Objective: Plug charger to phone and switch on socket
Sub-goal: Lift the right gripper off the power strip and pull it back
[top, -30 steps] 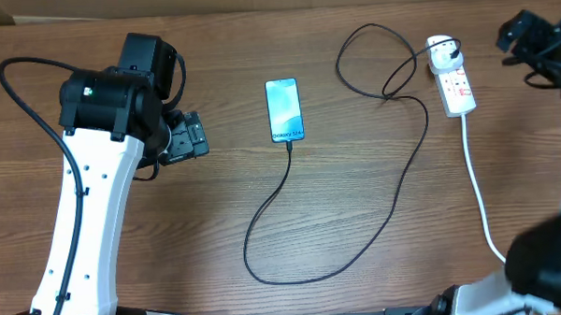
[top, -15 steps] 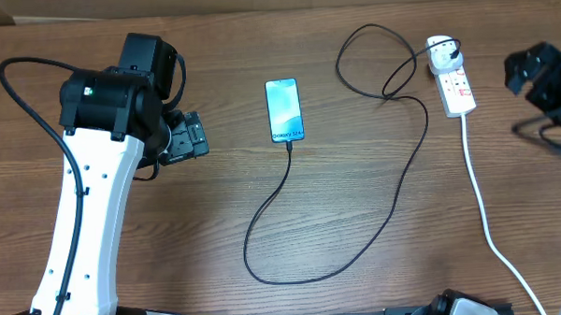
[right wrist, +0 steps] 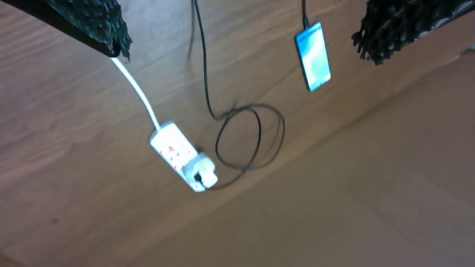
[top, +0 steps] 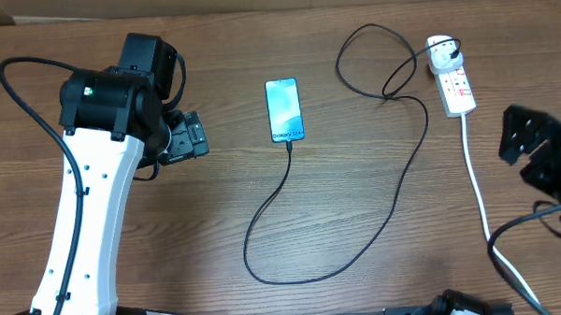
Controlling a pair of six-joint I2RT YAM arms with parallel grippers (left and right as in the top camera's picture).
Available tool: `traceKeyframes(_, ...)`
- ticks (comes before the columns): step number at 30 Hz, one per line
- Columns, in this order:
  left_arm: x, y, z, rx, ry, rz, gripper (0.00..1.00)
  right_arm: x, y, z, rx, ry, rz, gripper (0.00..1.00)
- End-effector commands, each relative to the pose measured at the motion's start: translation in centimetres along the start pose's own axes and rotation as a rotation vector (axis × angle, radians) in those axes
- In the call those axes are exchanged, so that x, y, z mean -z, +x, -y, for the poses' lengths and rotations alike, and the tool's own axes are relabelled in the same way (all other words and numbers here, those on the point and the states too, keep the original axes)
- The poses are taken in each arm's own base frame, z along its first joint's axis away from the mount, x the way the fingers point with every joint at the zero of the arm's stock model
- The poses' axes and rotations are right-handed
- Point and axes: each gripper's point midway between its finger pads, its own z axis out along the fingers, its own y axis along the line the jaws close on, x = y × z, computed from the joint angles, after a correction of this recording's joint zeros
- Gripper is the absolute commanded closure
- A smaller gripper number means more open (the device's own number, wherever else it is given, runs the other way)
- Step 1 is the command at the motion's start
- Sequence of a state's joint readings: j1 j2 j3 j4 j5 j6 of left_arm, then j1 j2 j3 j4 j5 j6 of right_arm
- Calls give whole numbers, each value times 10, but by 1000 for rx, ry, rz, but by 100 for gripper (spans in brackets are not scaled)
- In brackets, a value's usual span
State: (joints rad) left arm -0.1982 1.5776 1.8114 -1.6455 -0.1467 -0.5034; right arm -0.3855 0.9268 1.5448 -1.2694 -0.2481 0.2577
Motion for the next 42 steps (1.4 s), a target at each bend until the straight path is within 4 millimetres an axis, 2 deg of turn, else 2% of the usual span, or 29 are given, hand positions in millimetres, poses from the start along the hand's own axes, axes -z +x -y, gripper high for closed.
traceKeyframes(1,-3,-1,-2,21,-14,-3,0,0,12,2,-2,-6,-17,0)
traceKeyframes(22,-3,-1,-2,21,-14,-3,0,11,79,22,-79,83,-279,0)
traceKeyframes(42,-3,-1,-1,21,-13,-3,0,11,79,23,-79,92,-279,0)
